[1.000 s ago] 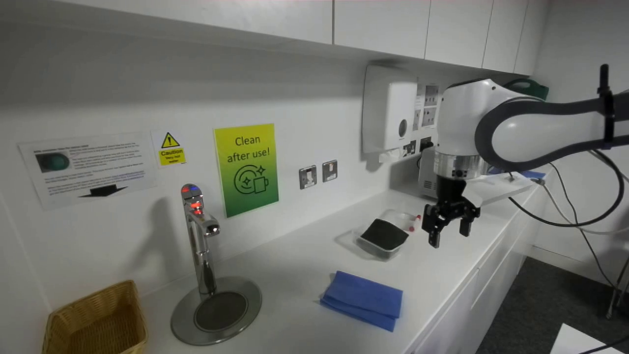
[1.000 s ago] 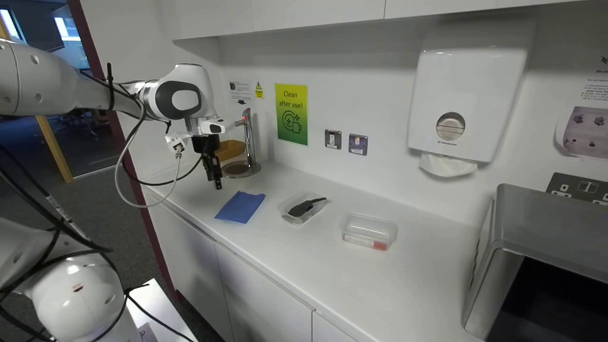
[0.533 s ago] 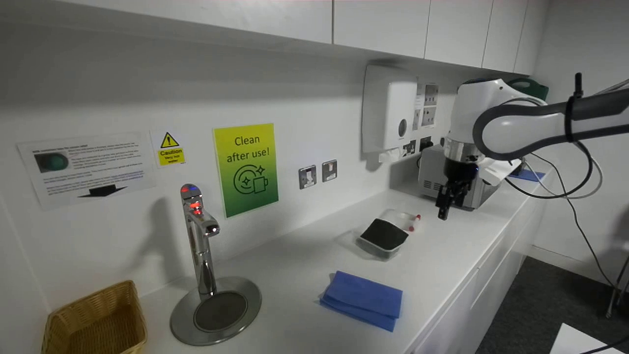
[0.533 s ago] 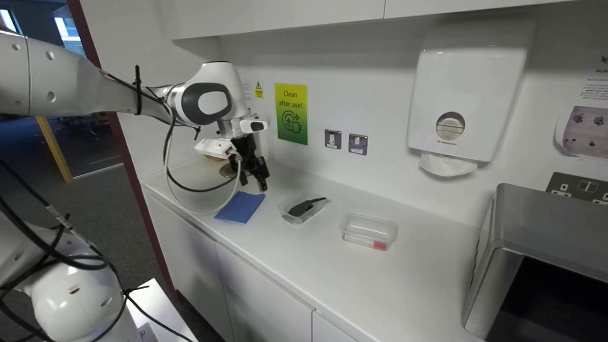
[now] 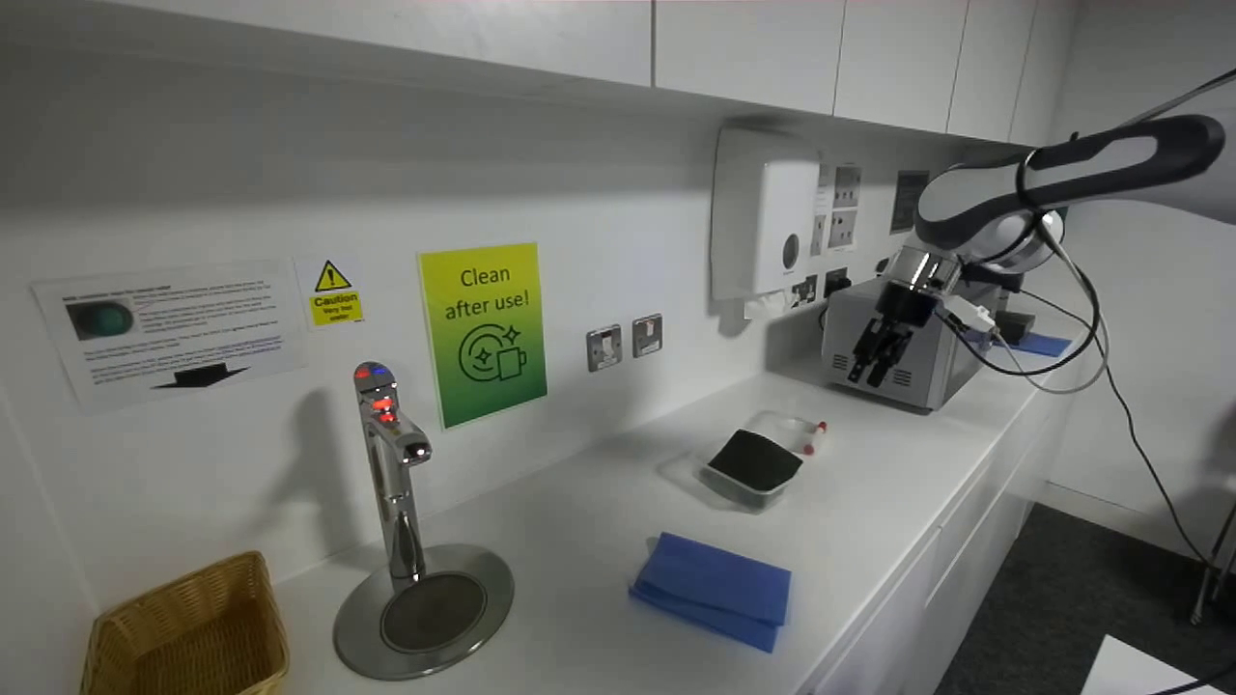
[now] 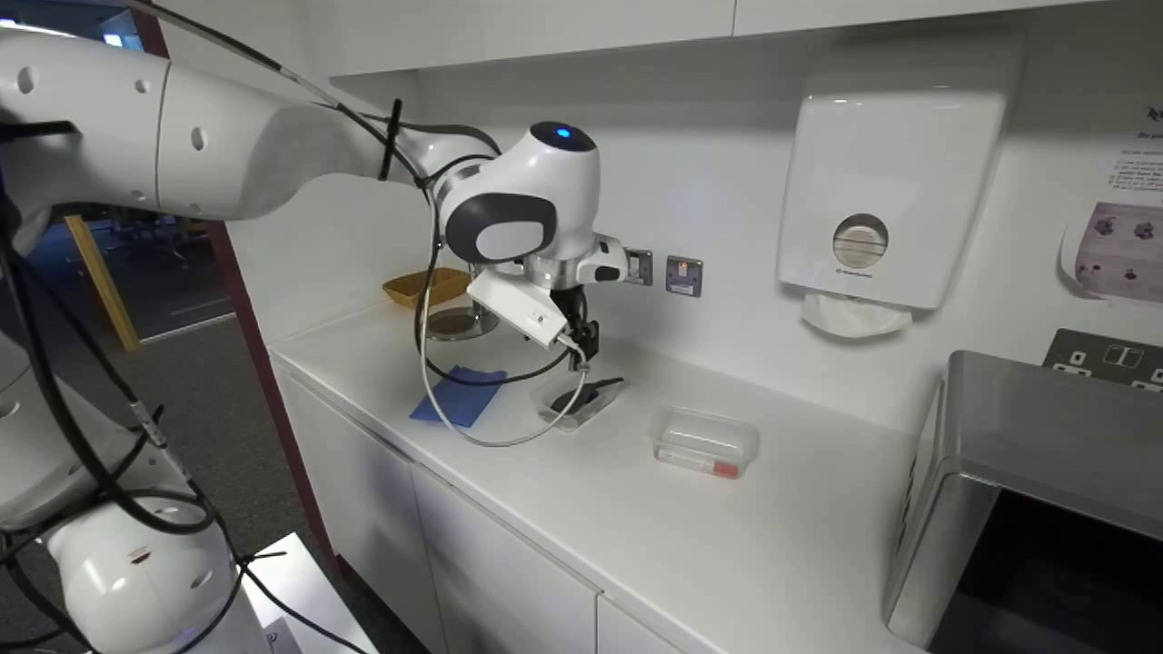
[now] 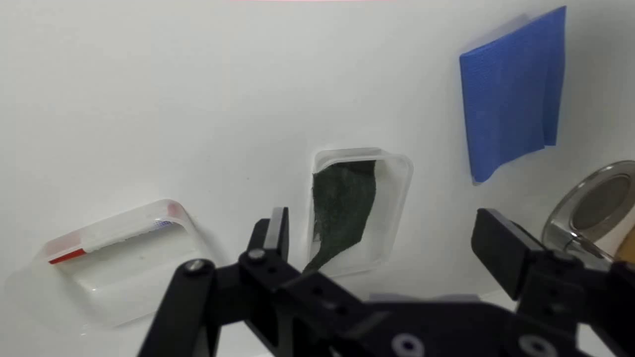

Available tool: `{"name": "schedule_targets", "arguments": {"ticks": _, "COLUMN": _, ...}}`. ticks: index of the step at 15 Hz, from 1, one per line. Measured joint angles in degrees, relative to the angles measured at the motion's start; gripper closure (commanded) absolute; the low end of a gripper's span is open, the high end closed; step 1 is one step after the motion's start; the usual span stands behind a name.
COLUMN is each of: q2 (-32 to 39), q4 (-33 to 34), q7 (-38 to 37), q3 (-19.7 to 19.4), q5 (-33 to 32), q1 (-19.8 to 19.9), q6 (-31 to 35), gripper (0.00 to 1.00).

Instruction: Move the black and blue towels to the counter

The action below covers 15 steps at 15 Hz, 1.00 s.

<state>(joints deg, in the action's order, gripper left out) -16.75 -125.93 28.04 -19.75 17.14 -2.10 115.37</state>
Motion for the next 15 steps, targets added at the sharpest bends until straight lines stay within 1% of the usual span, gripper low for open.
{"name": "schedule_targets", "arguments": {"ticks": 2, "q2": 3.39, "q4": 2.65, "q7": 3.08, "q3": -1.01, "q5": 4.61, "q1": 0.74, "q6": -2.92, "gripper": 0.00}}
{"name": "schedule_targets", "arguments": {"ticks": 4, "q2": 6.94, "q4": 4.72, "q7": 3.70, "q3": -1.12, "q5": 7.92, "q1": 1.95, "q6": -5.08, "gripper": 0.00}}
{"name": "schedule_targets", "arguments": {"ticks": 6, "q2": 8.62, "q4": 5.04, "q7": 3.70, "q3": -0.13, "q5": 8.16, "q1": 3.11, "q6": -5.14, "gripper": 0.00}}
{"name": "schedule_targets", "arguments": {"ticks": 9, "q2": 8.43, "q4": 5.04, "q7": 3.70, "q3": 0.72, "q5": 8.16, "q1": 3.64, "q6": -5.14, "gripper": 0.00}}
{"name": "schedule_targets", "arguments": {"ticks": 15, "q2": 8.28, "q4": 5.04, "q7": 3.70, "q3": 0.77, "q5": 8.16, "q1": 3.71, "q6": -5.14, "gripper": 0.00}}
